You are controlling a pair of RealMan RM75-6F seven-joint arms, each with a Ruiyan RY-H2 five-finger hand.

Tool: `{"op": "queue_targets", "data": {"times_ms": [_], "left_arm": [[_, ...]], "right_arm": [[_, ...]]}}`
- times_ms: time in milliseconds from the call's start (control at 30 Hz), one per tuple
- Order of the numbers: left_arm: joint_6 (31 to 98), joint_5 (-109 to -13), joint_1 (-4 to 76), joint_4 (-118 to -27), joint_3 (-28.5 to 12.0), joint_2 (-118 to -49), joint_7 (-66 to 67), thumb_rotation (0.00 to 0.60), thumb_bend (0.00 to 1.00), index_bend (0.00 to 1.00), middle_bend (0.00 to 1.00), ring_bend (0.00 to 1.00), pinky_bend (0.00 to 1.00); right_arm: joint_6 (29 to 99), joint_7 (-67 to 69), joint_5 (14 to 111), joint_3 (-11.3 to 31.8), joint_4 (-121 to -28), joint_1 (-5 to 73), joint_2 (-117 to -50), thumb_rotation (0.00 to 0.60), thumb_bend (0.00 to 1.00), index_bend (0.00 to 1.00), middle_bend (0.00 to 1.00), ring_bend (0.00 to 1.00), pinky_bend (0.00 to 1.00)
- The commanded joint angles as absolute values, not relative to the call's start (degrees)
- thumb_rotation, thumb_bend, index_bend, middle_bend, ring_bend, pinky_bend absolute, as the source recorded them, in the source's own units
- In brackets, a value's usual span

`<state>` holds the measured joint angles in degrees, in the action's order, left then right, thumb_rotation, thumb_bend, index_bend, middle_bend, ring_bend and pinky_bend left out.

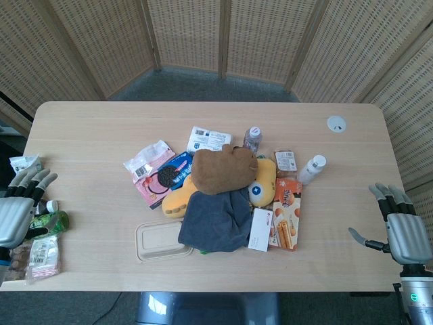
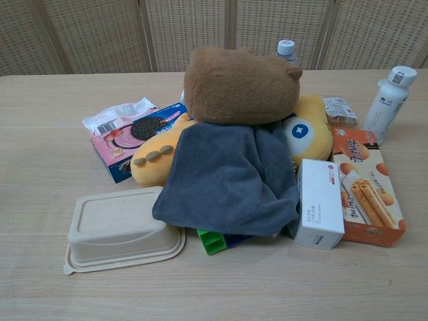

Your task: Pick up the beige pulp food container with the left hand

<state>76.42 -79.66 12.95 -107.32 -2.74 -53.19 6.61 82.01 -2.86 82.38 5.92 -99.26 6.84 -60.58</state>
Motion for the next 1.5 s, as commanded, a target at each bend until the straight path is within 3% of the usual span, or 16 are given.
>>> {"op": "queue_targets", "data": {"times_ms": [33, 467, 600, 733, 833, 1133, 1500], "left_arm": [[75.73, -79.21, 13.04, -107.05, -2.59, -53.73, 7.03, 0.600, 0.36, 0.12, 0.00, 0.00, 0.00], [73.05, -78.36, 14.20, -107.15, -2.97, -53.05, 6.50, 0.600, 0.36, 0.12, 0.00, 0.00, 0.00], [69.07, -78.33, 15.26, -108.19, -1.80, -51.86, 5.65, 0.600, 0.36, 0.12, 0.04, 0.03, 0.00], [61.29, -77.72, 17.40, -109.92, 0.46, -49.29, 4.37, 0.600, 0.36, 0.10, 0.00, 0.03, 0.00], [57.68, -77.29, 18.44, -110.85, 1.69, -48.85, 4.93, 0.600, 0.36, 0.02, 0.00, 0.01, 0.00], [58.40, -75.77, 17.63, -113.21, 3.62, -54.22, 12.34, 0.600, 0.31, 0.00, 0.00, 0.00, 0.00], [58.93, -70.56, 19.30, -114.28, 2.95, -64.89, 23.20, 0.600, 0.23, 0.00, 0.00, 0.00, 0.00]], "right_arm": [[81.71, -3.10, 82.09, 5.97, -99.36, 7.03, -60.82, 0.343, 0.22, 0.00, 0.00, 0.00, 0.00], [81.73, -3.40, 81.84, 6.00, -99.62, 7.20, -61.49, 0.342, 0.22, 0.00, 0.00, 0.00, 0.00], [81.79, -3.38, 81.75, 6.04, -99.64, 7.14, -61.15, 0.342, 0.22, 0.00, 0.00, 0.00, 0.00], [81.99, -3.38, 81.88, 6.20, -100.03, 7.17, -60.64, 0.345, 0.22, 0.00, 0.00, 0.00, 0.00], [82.10, -3.35, 82.00, 6.18, -100.17, 7.16, -60.62, 0.343, 0.22, 0.00, 0.00, 0.00, 0.00], [82.74, -2.73, 82.09, 6.11, -100.10, 6.72, -60.29, 0.345, 0.22, 0.00, 0.00, 0.00, 0.00], [83.80, -0.99, 81.95, 6.03, -99.31, 5.72, -59.29, 0.343, 0.22, 0.00, 0.00, 0.00, 0.00]]}}
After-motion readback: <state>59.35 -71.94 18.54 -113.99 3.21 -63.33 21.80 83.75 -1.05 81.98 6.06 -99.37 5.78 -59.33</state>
